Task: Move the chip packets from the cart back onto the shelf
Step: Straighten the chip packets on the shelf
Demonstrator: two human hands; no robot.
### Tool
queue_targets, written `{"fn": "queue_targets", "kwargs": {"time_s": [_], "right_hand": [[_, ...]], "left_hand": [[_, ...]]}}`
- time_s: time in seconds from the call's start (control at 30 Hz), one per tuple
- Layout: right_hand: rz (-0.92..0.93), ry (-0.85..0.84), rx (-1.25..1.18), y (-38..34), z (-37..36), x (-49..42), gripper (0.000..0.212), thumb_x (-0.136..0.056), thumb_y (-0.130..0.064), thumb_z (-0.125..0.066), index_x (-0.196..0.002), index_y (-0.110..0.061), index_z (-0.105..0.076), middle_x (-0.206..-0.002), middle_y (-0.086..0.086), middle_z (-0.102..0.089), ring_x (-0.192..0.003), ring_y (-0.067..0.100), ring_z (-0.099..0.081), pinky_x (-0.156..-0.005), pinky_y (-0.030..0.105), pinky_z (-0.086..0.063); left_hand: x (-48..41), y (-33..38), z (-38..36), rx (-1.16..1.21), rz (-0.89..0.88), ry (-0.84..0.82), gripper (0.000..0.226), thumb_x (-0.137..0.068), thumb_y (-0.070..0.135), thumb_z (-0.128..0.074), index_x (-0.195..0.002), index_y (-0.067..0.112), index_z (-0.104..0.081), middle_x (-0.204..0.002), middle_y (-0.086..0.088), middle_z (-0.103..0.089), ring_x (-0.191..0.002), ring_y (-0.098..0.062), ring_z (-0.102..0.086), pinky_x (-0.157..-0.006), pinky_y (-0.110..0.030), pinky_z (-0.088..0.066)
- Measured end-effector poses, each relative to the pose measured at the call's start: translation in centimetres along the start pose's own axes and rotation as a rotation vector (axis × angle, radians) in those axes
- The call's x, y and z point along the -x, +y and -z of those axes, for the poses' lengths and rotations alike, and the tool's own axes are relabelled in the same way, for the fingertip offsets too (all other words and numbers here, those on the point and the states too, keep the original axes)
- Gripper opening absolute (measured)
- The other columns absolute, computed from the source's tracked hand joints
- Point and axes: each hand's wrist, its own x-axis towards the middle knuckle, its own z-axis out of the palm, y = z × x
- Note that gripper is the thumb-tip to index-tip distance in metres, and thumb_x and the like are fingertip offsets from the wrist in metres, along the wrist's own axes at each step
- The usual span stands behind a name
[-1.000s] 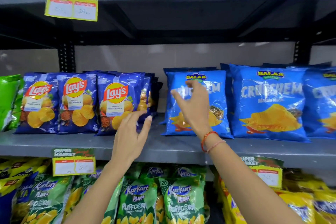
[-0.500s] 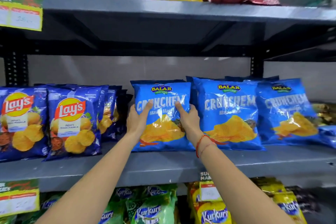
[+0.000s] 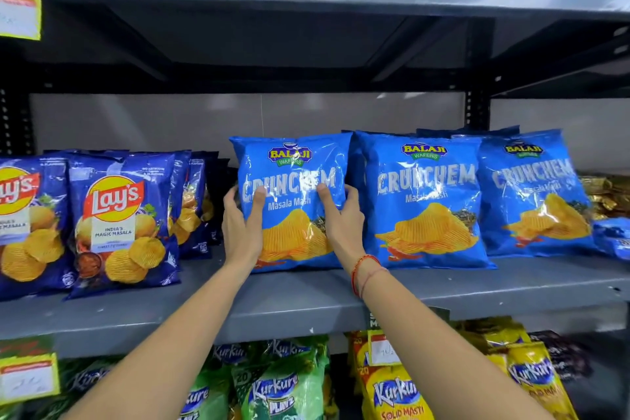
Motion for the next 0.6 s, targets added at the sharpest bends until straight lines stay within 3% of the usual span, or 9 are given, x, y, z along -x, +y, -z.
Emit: {"fn": "queue_targets", "kwargs": {"time_s": [0.1,0.17,0.23,0.3,0.4,0.5,0.6], "right_hand": [[0.076,0.046,0.061,-0.2,0.2,0.3,0.069,-0.088,-0.048,-0.061,-0.14,-0.01,-0.038,-0.132,0.01,-0.058,-0.121,0.024,-0.053,-0.101,0.04,-0.044],[0.168,0.079,0.11,-0.8,0.8,0.8,0.073,-0.089,-0.046,-0.06,-0.146,-0.01,-0.031,-0.141,0.01,-0.048,-0.129,0.023,-0.045,-0.107,0.04,-0.04],[0.282,0.118,0.148,-1.6,1.9,1.2,0.072,-0.089,-0.044,-0.06,-0.146,-0.012,-0.031,-0.142,0.008,-0.044,-0.131,0.022,-0.043,-0.108,0.04,-0.039],[0.389,0.169,0.195,-2.5,3.4,1.5,0.066,-0.09,-0.043,-0.059,-0.143,-0.014,-0.035,-0.14,0.005,-0.046,-0.129,0.021,-0.045,-0.107,0.037,-0.039],[0.463,0.257,0.23,-3.2,6.7,1.2,0.058,-0.09,-0.043,-0.057,-0.138,-0.014,-0.042,-0.134,0.004,-0.05,-0.122,0.02,-0.048,-0.103,0.034,-0.04],[0.463,0.383,0.255,-2.9,10.6,-0.5,0.059,-0.089,-0.049,-0.051,-0.134,-0.011,-0.046,-0.131,0.006,-0.051,-0.12,0.023,-0.047,-0.103,0.037,-0.039],[0.402,0.524,0.322,-2.0,14.6,-2.7,0.065,-0.087,-0.054,-0.049,-0.132,-0.008,-0.048,-0.129,0.01,-0.053,-0.121,0.027,-0.045,-0.104,0.036,-0.034]], "left_hand": [[0.4,0.4,0.0,-0.153,-0.096,0.108,0.068,-0.088,0.055,-0.046,-0.141,0.016,-0.028,-0.143,-0.008,-0.037,-0.131,-0.023,-0.035,-0.102,-0.032,-0.027],[0.9,1.6,-0.1,-0.24,-0.255,0.201,0.064,-0.09,0.051,-0.044,-0.139,0.012,-0.031,-0.142,-0.013,-0.037,-0.131,-0.025,-0.032,-0.105,-0.036,-0.026],[1.6,3.1,-0.7,-0.27,-0.417,0.238,0.059,-0.09,0.044,-0.042,-0.136,0.007,-0.035,-0.139,-0.016,-0.038,-0.13,-0.025,-0.032,-0.105,-0.03,-0.023],[2.8,4.8,-2.2,-0.246,-0.547,0.19,0.054,-0.091,0.038,-0.042,-0.134,0.006,-0.037,-0.138,-0.018,-0.039,-0.129,-0.023,-0.031,-0.106,-0.023,-0.019],[5.1,7.1,-5.5,-0.197,-0.678,-0.016,0.051,-0.091,0.035,-0.042,-0.133,0.006,-0.039,-0.137,-0.015,-0.043,-0.129,-0.022,-0.034,-0.11,-0.025,-0.022],[7.0,8.2,-8.9,-0.15,-0.657,-0.183,0.052,-0.091,0.038,-0.043,-0.134,0.01,-0.038,-0.135,-0.01,-0.044,-0.126,-0.017,-0.036,-0.108,-0.027,-0.028],[8.1,8.2,-12.0,-0.048,-0.433,-0.286,0.058,-0.092,0.043,-0.046,-0.141,0.018,-0.027,-0.142,-0.003,-0.034,-0.13,-0.013,-0.033,-0.108,-0.03,-0.029]]}}
